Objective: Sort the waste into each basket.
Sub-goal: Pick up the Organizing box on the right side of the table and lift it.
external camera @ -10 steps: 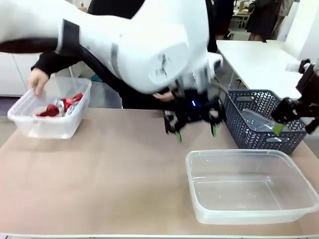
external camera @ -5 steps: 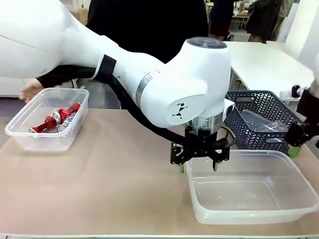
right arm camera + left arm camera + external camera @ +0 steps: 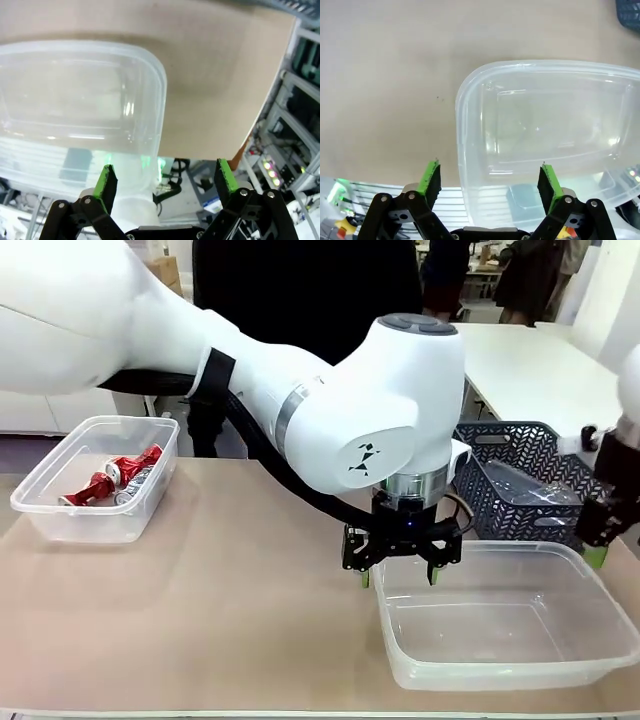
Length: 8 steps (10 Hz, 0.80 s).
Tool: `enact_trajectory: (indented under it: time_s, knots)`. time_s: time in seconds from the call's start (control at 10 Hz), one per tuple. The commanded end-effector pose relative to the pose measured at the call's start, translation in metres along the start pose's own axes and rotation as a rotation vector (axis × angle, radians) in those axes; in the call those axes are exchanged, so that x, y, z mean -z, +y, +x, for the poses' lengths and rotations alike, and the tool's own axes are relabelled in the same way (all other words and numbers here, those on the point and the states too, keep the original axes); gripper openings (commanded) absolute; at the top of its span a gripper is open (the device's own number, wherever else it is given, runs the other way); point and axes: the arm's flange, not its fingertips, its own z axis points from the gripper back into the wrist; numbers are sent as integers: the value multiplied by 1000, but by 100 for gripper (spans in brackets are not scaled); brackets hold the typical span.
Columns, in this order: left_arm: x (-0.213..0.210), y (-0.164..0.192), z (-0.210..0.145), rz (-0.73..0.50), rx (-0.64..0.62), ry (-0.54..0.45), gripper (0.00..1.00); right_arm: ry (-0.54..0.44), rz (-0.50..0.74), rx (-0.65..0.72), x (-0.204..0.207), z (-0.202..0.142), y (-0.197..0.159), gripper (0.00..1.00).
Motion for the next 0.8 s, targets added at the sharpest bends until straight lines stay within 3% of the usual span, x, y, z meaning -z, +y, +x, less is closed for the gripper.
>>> enact_trajectory:
  time_s: [0.0,0.4,0.5,0.6,0.7]
  knots:
    - [11,2,0,1,83,44,100,105,-12,2,40,4,1,100]
    - [26,3,-2,31,186,90,100,134,59,32,79,-5,-1,100]
    - [30,2,-3,70,180,84,40,131,83,36,83,-5,-3,100]
    - [32,1,-4,87,186,91,40,131,99,33,86,-4,-3,100]
    - [33,2,-4,92,183,92,0,130,109,10,91,-4,-1,44]
